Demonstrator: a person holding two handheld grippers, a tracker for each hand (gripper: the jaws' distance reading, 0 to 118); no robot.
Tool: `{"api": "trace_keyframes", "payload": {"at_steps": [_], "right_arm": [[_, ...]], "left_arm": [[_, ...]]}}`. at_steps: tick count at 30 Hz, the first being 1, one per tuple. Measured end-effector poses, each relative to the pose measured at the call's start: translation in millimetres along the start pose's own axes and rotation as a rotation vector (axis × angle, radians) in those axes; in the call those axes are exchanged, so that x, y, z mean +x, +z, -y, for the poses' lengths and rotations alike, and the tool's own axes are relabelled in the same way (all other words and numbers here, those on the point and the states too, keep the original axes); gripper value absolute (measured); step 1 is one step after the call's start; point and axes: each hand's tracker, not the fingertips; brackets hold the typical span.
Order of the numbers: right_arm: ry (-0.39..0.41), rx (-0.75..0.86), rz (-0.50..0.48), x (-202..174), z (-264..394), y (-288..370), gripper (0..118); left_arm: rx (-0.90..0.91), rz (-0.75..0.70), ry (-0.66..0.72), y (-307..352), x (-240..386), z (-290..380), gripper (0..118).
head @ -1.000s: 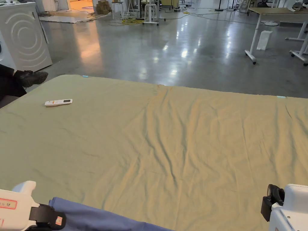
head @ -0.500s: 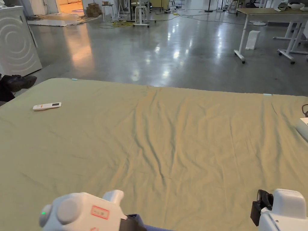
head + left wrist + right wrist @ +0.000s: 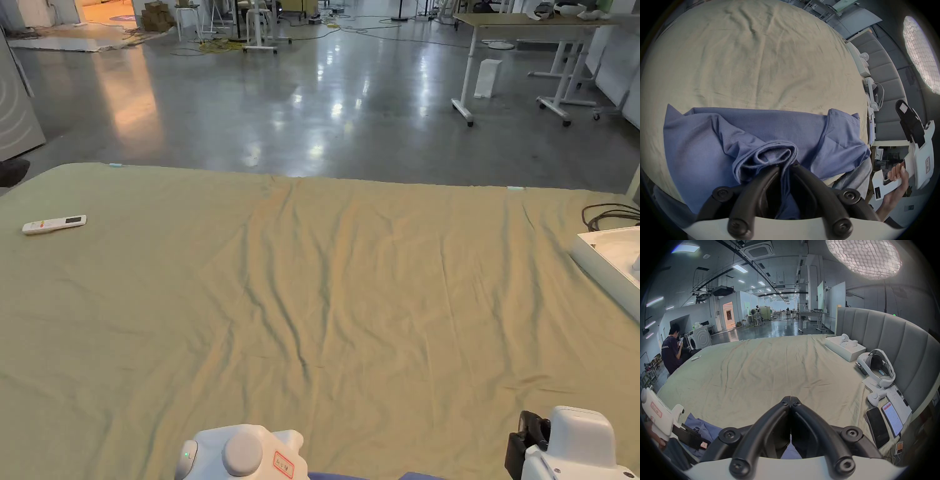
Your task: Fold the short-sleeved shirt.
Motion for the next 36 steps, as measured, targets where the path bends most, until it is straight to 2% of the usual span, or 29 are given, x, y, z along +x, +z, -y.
{"api": "trace_keyframes", "payload": {"at_steps": [3, 4, 6, 9, 16, 19, 21, 23, 24, 30, 36], "right_arm": [[-0.005, -0.010, -0.003, -0.4, 1.1, -0.4, 0], [-0.003, -0.012, -0.002, -0.6, 1.2, -0.1, 0], [0.004, -0.012, -0.001, -1.5, 0.8, 1.0, 0], [0.012, -0.011, 0.000, -1.5, -1.1, 2.7, 0], [0.026, -0.011, 0.002, -3.1, -4.6, 4.2, 0], [0.021, -0.010, -0.003, -4.8, -5.7, 5.1, 0], [0.022, -0.012, -0.004, -6.6, -6.1, 4.9, 0], [0.022, -0.015, -0.009, -7.8, -6.0, 4.6, 0], [0.021, -0.017, -0.011, -8.4, -5.8, 4.2, 0], [0.024, -0.029, -0.014, -10.1, -3.1, 2.8, 0], [0.025, -0.041, -0.010, -8.8, 0.3, 2.7, 0]], "left_arm": [[-0.006, 0.009, 0.019, 2.6, -2.4, -2.5, 9], [-0.008, 0.023, 0.028, 5.5, -4.6, -1.7, 13], [0.002, 0.104, 0.060, 16.8, -6.8, -2.6, 30], [0.056, 0.125, 0.053, 41.9, -10.0, -0.9, 45], [0.247, 0.165, 0.077, 112.8, -35.7, -8.2, 46], [0.304, 0.127, 0.080, 125.1, -49.7, -4.5, 42], [0.298, 0.107, 0.077, 122.6, -56.4, -1.0, 24], [0.273, 0.079, 0.066, 113.1, -60.9, 1.0, 11], [0.255, 0.065, 0.058, 104.8, -61.3, 3.3, 9], [0.159, 0.119, 0.007, 54.7, -47.7, 12.4, 6], [0.180, 0.163, -0.035, 10.5, -21.8, 2.9, 6]]}}
